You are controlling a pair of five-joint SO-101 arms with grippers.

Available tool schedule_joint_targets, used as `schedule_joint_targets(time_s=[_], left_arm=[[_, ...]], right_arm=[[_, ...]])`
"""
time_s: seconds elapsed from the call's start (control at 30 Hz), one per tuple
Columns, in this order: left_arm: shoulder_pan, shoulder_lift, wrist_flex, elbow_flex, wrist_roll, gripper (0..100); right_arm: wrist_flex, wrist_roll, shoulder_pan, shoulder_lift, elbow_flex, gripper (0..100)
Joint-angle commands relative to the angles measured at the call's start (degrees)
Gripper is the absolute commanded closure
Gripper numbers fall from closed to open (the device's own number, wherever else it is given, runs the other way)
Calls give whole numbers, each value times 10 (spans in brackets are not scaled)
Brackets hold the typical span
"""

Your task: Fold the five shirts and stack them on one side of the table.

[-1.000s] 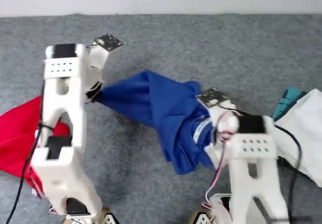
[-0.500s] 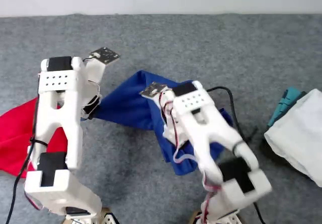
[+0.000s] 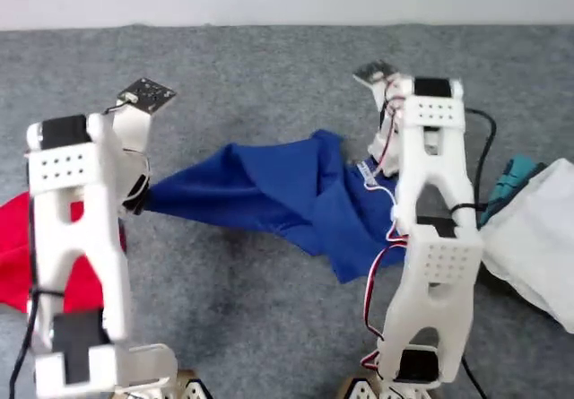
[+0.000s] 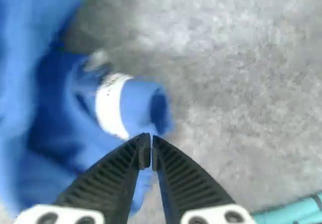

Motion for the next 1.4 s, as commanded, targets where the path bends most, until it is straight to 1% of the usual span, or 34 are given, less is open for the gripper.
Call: schedule_joint_targets(time_s=[0.0, 0.1, 0.2, 0.33, 0.5, 0.67, 0.77, 0.87, 0.93, 0.97, 1.03, 1.2, 1.3, 1.37], left_arm=[[16, -79, 15, 34, 4, 986], [25, -105, 14, 80, 4, 986], [25, -113, 13, 109, 4, 986], [18, -115, 12, 123, 4, 986], [18, -116, 5, 124, 4, 986], [18, -113, -4, 125, 4, 986], [18, -114, -5, 125, 5, 986], [18, -115, -5, 125, 5, 986], [18, -115, -4, 125, 5, 986], [18, -116, -4, 125, 5, 986], [18, -115, -3, 126, 5, 986], [20, -114, -6, 124, 5, 986], [21, -113, -6, 124, 5, 986], [21, -113, -6, 124, 5, 986]], right_arm=[[81, -3, -15, -1, -121, 989], [80, -18, -21, -29, -120, 989], [82, -20, -37, -58, -78, 989], [81, -18, -64, -133, 62, 987], [80, -18, -121, -217, 262, 987], [77, -18, -163, -221, 383, 987], [58, -18, -162, -196, 404, 987], [35, -18, -144, -175, 403, 987], [61, -18, -139, -179, 389, 987], [81, -18, -138, -188, 381, 987], [81, -20, -135, -223, 385, 989], [80, -18, -152, -322, 458, 987], [78, -18, -169, -347, 511, 987], [59, -18, -177, -338, 535, 987]])
